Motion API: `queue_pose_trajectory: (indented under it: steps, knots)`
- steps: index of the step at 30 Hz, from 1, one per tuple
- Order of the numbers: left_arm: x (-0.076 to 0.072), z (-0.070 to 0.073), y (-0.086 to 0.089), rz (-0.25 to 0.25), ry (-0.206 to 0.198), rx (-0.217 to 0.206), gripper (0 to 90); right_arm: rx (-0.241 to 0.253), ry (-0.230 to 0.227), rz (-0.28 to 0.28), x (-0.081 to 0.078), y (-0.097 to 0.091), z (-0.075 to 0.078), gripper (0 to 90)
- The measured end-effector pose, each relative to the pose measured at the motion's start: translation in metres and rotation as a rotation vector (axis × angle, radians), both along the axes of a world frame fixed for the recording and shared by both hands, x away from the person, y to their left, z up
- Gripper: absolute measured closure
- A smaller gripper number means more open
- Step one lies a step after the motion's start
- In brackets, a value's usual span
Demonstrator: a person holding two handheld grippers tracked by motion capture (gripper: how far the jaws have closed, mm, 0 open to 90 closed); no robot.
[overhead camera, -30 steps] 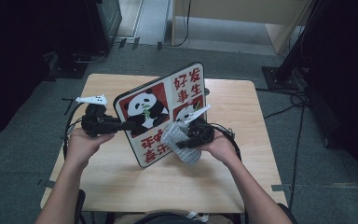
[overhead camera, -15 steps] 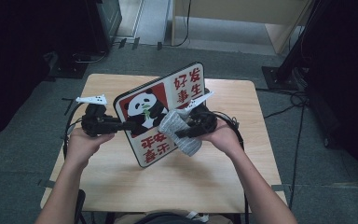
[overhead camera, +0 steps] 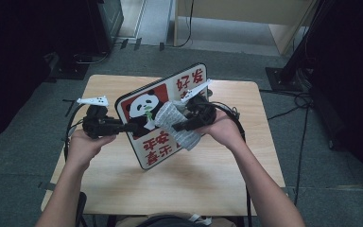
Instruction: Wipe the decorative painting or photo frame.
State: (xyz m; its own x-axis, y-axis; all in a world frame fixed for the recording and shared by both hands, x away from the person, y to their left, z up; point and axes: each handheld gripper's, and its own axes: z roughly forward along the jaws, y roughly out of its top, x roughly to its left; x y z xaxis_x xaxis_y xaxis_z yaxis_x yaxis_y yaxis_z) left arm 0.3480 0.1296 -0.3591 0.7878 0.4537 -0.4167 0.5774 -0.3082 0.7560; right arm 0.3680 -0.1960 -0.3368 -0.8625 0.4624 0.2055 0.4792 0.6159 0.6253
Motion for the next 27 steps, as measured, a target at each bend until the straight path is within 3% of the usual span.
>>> queue_pose_trajectory:
  steps: [17, 27]
  knots:
    - [0.000, 0.000, 0.000, -0.001, 0.001, -0.002, 76.7, 0.006, -0.060, 0.016, 0.009, 0.022, 0.045, 65.6]
    - [0.000, 0.000, 0.000, -0.004, 0.000, -0.001, 76.7, -0.003, -0.056, 0.023, 0.018, 0.036, 0.046, 65.5]
